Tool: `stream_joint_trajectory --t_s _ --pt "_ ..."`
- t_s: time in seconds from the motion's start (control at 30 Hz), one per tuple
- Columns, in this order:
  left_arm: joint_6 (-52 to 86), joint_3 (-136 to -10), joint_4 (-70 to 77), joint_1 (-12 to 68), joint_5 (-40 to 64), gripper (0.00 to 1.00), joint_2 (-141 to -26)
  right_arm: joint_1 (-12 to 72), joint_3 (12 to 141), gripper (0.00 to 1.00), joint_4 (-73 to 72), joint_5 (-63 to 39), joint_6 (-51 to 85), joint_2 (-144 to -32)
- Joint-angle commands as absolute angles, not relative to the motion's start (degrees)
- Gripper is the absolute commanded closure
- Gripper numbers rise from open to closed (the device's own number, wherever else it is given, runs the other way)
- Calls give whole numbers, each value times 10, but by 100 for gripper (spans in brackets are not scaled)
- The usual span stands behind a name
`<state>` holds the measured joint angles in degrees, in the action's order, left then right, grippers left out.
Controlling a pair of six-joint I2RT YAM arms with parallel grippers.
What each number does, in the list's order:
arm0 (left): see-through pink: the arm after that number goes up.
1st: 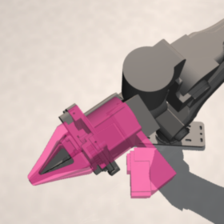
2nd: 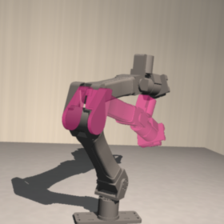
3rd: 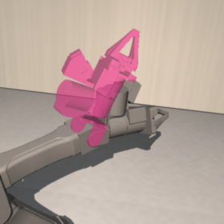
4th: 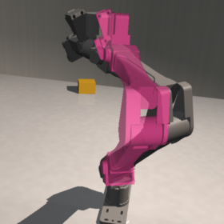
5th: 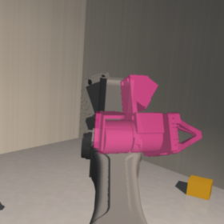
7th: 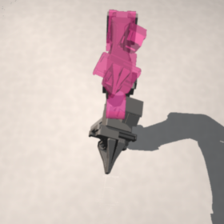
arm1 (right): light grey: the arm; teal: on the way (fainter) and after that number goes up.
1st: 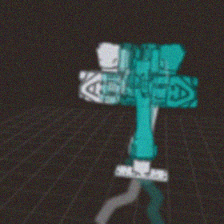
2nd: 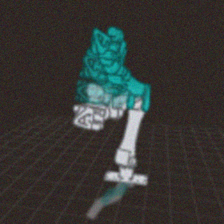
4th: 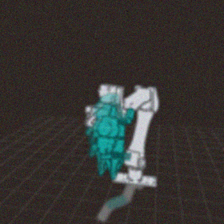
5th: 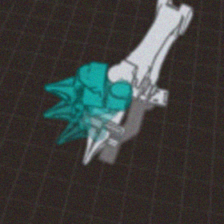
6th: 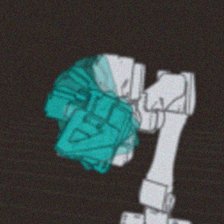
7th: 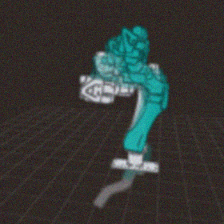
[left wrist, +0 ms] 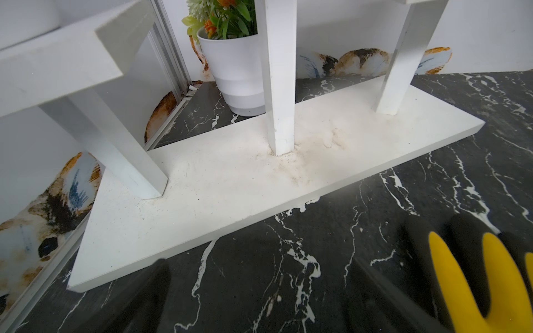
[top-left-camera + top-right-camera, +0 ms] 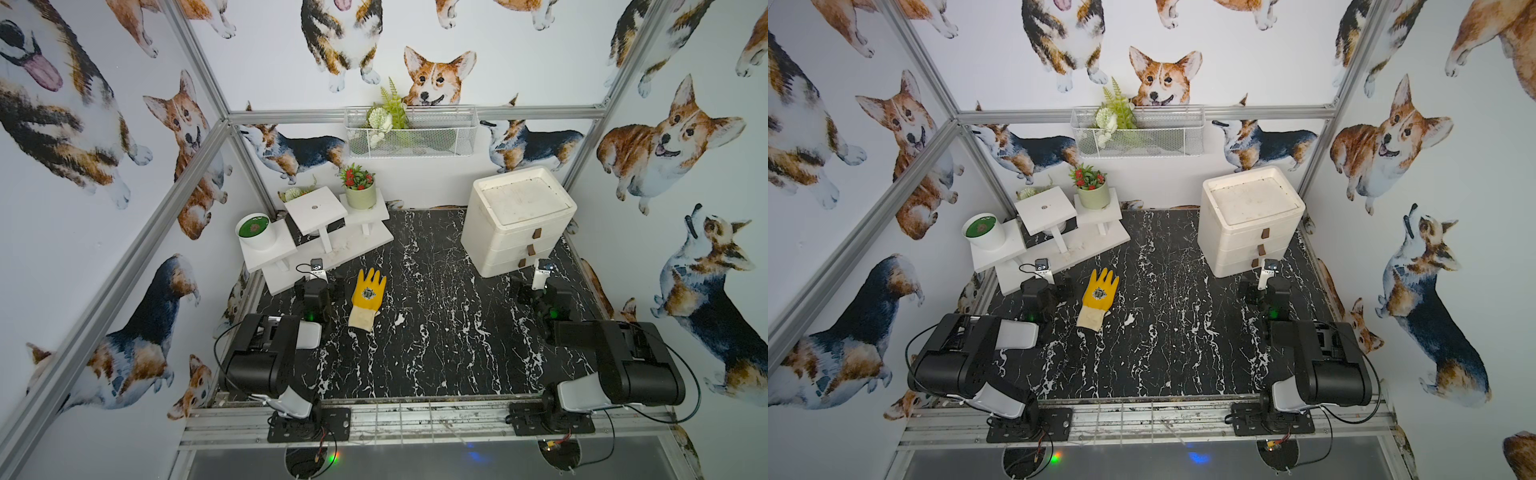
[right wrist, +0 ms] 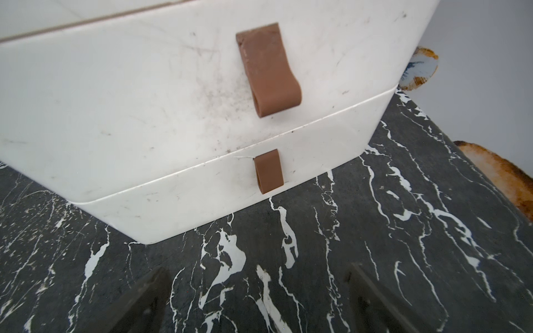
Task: Take the microphone out of the drawer
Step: Move the storage box to the center of the board.
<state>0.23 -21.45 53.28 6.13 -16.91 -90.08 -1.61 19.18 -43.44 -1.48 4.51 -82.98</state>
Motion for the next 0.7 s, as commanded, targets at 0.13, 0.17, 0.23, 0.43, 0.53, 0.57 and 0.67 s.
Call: stream_joint_trajectory --t_s 0.13,0.17,0.23,0.43,0.53,0.57,0.67 --pt "4 -217 538 62 -174 0 -900 -16 194 0 -459 -8 47 -830" --pt "4 -217 537 62 -174 0 -900 -15 195 0 -458 -7 48 -830" --pt "4 -220 531 62 -175 0 -902 -15 198 0 -455 -7 47 -832" --pt "7 -229 518 59 -170 0 -904 -13 203 0 -450 -4 47 -836" --pt "7 -226 520 58 -170 0 -902 -14 197 0 -449 -5 47 -828" --pt "8 -224 522 58 -170 0 -900 -13 194 0 -451 -2 47 -823" --pt "6 -216 535 59 -169 0 -897 -13 199 0 -423 41 65 -794"
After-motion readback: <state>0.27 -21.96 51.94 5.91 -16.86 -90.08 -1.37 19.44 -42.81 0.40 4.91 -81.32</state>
